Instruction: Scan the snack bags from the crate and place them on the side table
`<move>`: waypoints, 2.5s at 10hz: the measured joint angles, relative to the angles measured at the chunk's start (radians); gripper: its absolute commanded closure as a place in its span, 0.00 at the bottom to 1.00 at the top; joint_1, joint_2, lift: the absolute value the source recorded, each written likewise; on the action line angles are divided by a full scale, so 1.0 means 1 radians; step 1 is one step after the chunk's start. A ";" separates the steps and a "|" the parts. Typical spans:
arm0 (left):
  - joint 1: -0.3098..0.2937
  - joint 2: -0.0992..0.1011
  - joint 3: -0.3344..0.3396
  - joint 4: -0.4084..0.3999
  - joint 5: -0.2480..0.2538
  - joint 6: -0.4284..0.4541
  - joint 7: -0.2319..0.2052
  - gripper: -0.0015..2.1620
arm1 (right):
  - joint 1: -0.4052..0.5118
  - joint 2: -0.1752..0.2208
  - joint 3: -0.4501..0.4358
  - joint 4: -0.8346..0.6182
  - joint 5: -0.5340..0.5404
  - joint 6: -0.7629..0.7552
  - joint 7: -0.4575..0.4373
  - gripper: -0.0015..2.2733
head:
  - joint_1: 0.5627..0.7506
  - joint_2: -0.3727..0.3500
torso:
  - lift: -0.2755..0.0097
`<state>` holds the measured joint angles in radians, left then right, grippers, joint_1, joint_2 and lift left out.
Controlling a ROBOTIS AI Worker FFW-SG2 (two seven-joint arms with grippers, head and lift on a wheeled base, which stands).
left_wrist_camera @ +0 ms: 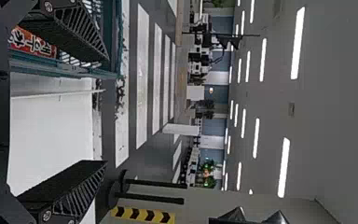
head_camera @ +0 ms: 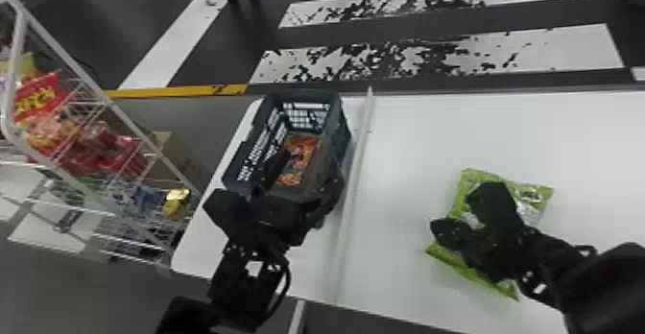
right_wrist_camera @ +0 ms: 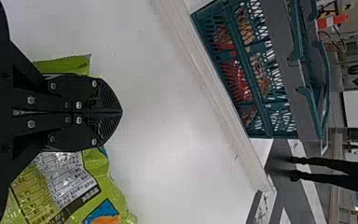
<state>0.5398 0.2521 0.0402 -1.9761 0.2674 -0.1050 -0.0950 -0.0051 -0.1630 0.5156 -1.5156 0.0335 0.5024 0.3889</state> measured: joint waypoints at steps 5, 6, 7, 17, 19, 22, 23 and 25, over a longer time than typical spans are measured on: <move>-0.003 -0.013 -0.008 -0.006 -0.010 -0.001 -0.001 0.05 | 0.073 -0.036 -0.038 -0.140 0.000 0.054 0.013 0.99 | 0.70 0.96 | 0.79; -0.003 -0.013 -0.009 -0.008 -0.010 -0.001 -0.002 0.05 | 0.070 -0.031 -0.036 -0.144 -0.004 0.044 0.012 0.99 | 0.70 0.97 | 0.79; -0.003 -0.012 -0.009 -0.009 -0.010 -0.001 -0.002 0.05 | 0.056 -0.019 -0.033 -0.134 -0.001 0.034 0.011 0.99 | 0.70 0.98 | 0.79; -0.002 -0.010 -0.005 -0.001 -0.010 -0.012 -0.002 0.05 | -0.058 -0.016 -0.046 0.049 0.053 0.040 0.001 0.99 | 0.70 0.89 | 0.79; -0.004 -0.010 -0.005 0.003 -0.010 -0.010 -0.002 0.05 | -0.058 -0.041 -0.059 0.044 0.050 0.041 0.007 0.99 | 0.70 0.87 | 0.79; -0.016 -0.011 -0.008 0.014 -0.010 -0.009 -0.002 0.05 | -0.050 -0.089 -0.083 0.029 0.041 0.048 0.013 0.99 | 0.70 0.80 | 0.79; -0.020 -0.012 -0.010 0.017 -0.010 -0.008 -0.002 0.05 | -0.049 -0.100 -0.087 0.028 0.040 0.049 0.015 0.99 | 0.70 0.79 | 0.79; -0.023 -0.013 -0.013 0.020 -0.010 -0.006 -0.002 0.05 | -0.049 -0.114 -0.099 0.028 0.039 0.049 0.022 0.99 | 0.70 0.77 | 0.79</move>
<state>0.5165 0.2393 0.0276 -1.9557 0.2577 -0.1114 -0.0966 -0.0537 -0.2772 0.4164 -1.4879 0.0725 0.5516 0.4106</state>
